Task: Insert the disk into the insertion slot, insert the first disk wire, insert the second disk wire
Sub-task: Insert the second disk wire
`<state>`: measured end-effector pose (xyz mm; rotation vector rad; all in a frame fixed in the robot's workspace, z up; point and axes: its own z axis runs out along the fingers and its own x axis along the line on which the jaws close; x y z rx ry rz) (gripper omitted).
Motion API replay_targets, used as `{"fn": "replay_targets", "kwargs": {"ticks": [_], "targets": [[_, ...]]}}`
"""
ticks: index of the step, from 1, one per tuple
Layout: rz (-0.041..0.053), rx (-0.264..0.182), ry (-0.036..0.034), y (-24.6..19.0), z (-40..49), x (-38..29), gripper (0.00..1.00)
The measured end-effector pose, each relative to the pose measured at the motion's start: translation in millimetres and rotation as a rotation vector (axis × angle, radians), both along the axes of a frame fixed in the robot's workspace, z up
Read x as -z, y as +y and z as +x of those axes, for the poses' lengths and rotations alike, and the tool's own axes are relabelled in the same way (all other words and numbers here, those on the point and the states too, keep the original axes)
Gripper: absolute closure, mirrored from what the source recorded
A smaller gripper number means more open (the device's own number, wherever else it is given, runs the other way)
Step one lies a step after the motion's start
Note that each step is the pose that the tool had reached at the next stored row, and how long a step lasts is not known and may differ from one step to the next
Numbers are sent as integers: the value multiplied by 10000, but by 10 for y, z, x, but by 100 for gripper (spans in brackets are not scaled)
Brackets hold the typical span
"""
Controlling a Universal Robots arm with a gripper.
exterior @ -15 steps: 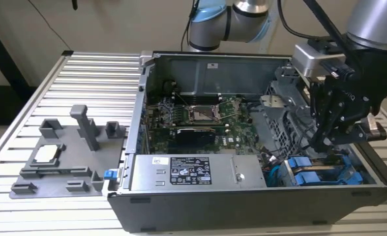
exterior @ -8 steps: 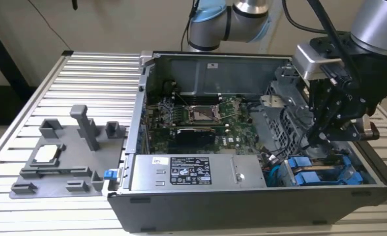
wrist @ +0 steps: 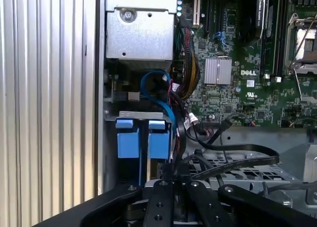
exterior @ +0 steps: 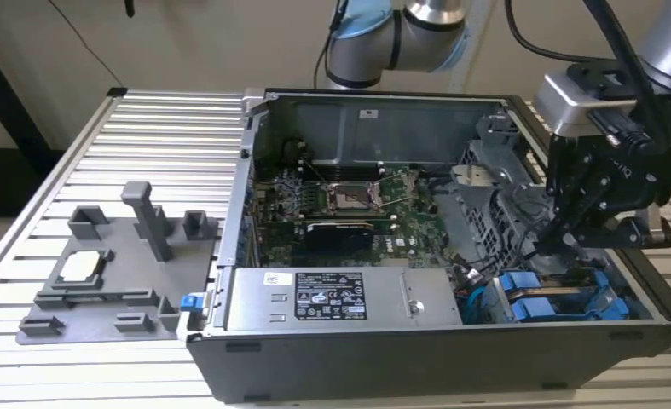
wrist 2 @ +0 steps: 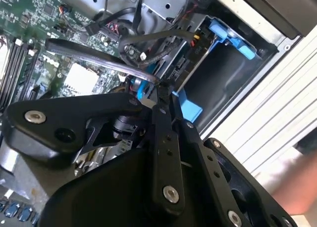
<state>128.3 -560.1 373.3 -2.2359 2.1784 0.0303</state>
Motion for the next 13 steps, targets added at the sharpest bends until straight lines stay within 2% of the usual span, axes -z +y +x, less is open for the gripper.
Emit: {"fn": "replay_targets", "kwargs": {"ticks": [4,6,13], "targets": [[-1,-1,292,-31,98,-1,84],[0,0,397,-52,123,7,84],[67,4,432,-84,151,96,84]]}}
